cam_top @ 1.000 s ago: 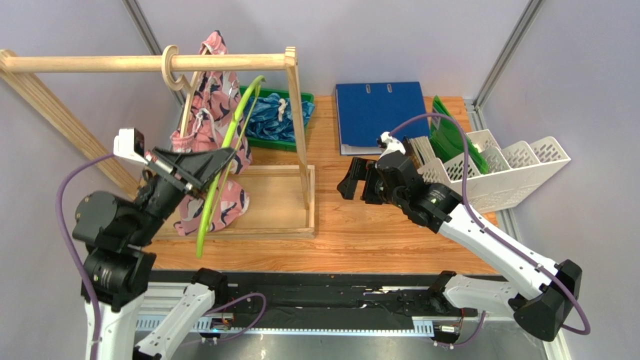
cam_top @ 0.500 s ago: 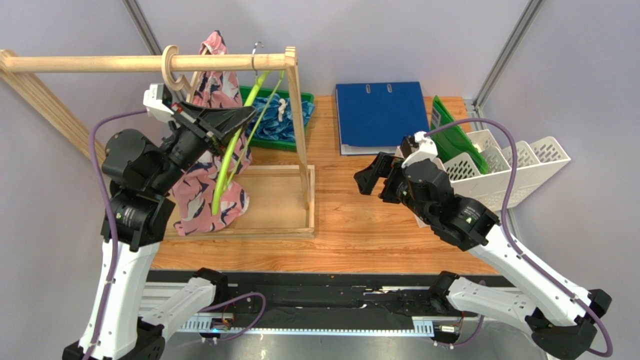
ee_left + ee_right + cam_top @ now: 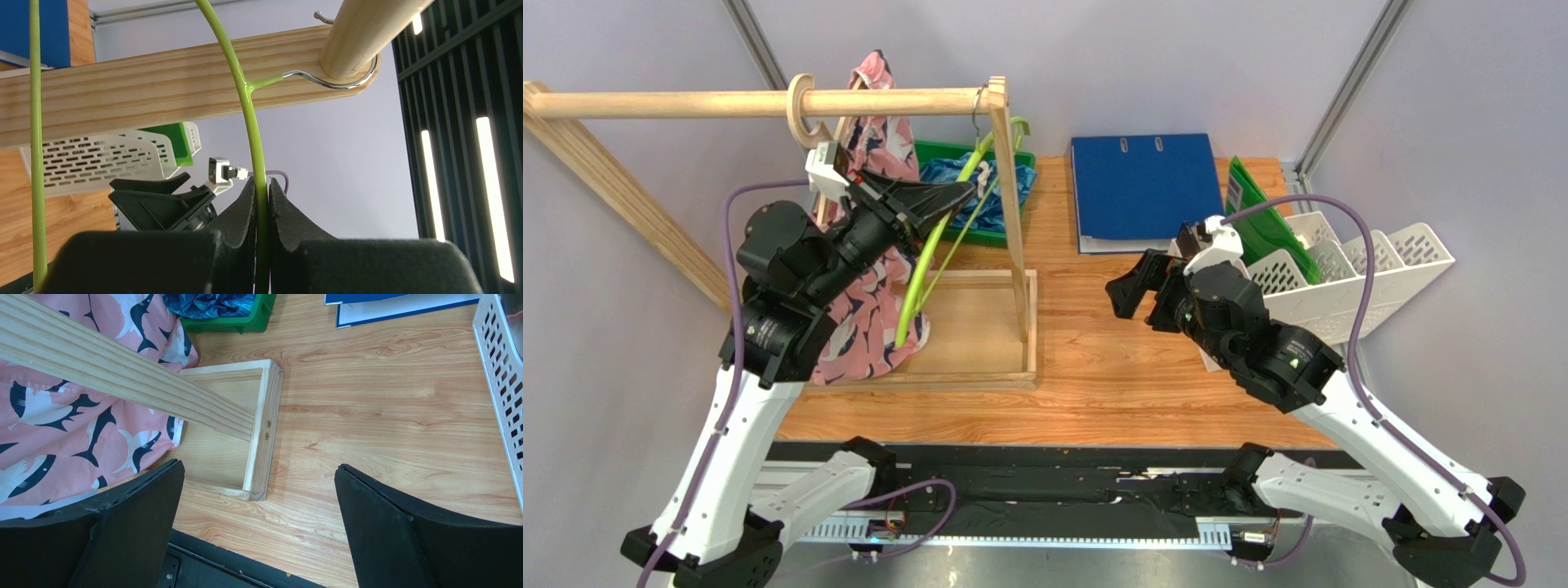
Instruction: Remove the shorts from the hanger
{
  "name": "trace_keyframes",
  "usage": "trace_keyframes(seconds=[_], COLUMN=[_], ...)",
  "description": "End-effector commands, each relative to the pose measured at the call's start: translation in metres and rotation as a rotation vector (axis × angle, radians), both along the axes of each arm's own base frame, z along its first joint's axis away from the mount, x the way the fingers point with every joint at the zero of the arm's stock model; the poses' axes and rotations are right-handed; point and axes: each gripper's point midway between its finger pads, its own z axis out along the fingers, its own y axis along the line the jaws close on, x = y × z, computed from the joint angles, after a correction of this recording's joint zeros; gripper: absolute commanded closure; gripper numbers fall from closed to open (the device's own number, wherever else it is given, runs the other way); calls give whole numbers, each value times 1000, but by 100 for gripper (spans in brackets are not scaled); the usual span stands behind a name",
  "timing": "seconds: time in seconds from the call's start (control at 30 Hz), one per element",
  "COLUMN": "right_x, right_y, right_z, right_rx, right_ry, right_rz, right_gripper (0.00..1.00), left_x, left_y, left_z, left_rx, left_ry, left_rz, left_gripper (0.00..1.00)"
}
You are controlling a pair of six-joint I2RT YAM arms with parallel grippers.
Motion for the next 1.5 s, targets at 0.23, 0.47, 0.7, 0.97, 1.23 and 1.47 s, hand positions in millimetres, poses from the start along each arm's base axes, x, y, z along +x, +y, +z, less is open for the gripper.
trace_keyframes(seconds=[0.23, 0.47, 0.7, 0.97, 1.23, 1.47], right_x=[0, 1, 1, -1, -3, -12], right_y=[-3, -3, -2, 2, 1, 7], right_z=[13, 12, 9, 6, 3, 1], right_rx=[29, 28, 18, 10, 12, 7], right_ry=[-36, -36, -31, -29, -22, 12], right_rz=[-13, -15, -10, 19, 25, 79], right_gripper=[0, 0, 0, 0, 0, 0], left_x=[-10, -3, -2, -19, -49, -74], left_y=[-2, -8, -13, -4, 17, 72], left_z=[8, 7, -11, -1, 4, -3], left_rx=[-54, -23, -14, 13, 225, 777], left_ry=[-19, -36, -10, -148, -279, -498], left_rz=[-41, -46, -57, -42, 18, 180], left_gripper=[100, 100, 100, 66, 7, 9])
